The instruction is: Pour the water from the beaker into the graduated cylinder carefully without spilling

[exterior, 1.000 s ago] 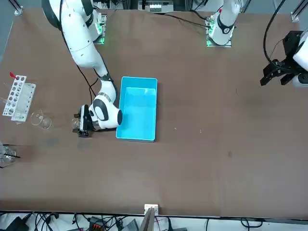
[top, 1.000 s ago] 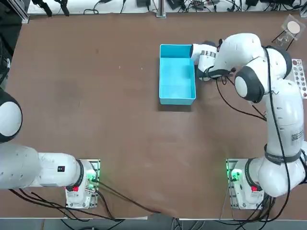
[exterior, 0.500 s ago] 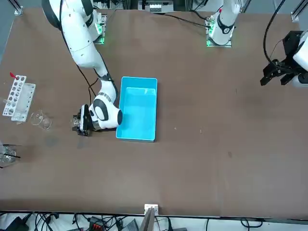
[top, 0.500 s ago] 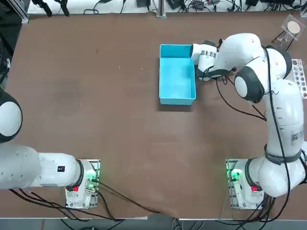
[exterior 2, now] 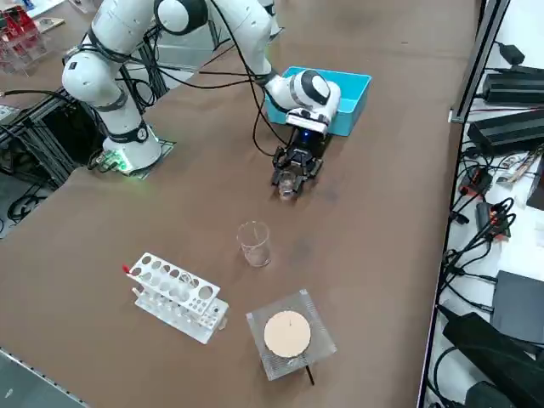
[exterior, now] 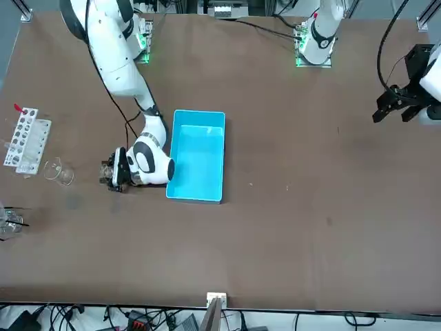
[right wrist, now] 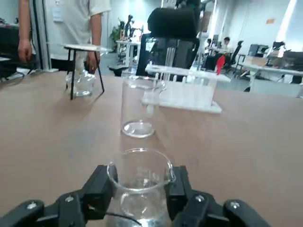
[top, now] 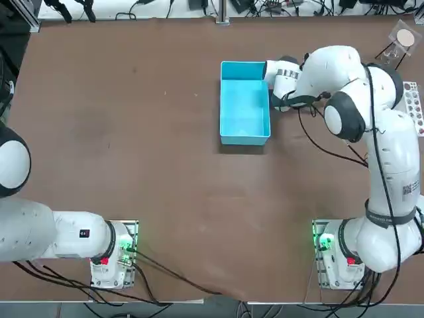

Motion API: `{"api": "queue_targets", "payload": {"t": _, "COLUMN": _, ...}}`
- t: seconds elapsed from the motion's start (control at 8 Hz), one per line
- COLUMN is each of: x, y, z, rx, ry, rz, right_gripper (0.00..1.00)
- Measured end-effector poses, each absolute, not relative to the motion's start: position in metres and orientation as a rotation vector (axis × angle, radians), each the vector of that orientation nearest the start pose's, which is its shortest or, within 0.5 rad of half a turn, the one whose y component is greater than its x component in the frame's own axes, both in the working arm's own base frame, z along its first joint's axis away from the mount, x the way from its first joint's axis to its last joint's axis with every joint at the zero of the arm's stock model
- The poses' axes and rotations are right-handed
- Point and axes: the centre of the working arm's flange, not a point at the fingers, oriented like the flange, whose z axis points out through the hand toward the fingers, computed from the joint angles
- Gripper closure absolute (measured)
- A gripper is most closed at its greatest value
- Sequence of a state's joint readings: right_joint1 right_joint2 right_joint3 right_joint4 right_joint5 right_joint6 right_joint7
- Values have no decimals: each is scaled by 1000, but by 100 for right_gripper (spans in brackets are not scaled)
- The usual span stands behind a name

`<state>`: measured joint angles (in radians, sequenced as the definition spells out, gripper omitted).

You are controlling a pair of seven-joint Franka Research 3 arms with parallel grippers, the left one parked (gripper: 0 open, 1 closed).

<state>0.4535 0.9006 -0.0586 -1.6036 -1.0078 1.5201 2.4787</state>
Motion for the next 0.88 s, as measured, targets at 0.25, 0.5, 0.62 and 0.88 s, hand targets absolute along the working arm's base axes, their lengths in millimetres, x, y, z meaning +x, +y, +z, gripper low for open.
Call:
{"api": "queue_targets", "payload": {"t": 0.25, "x": 592, "y": 125, "z": 128, "rx": 1286, "ry": -1368, "rz": 970, "right_gripper": 39}}
{"api": "queue_targets", "payload": {"t": 0.5, "x": 609, "y": 84, "z": 175, "rx": 1214, "ry": -1458, "rz": 902, "right_gripper": 39}}
{"api": "queue_targets", "payload": {"t": 0.62, "x": 616, "y": 54, "z": 201, "rx": 1189, "ry": -1506, "rz": 852, "right_gripper": 39}}
{"api": "queue_targets", "payload": {"t": 0.88, "x": 618, "y": 5, "z": 237, "rx": 1244, "ry": -1559, "rz": 766, "right_gripper": 39}}
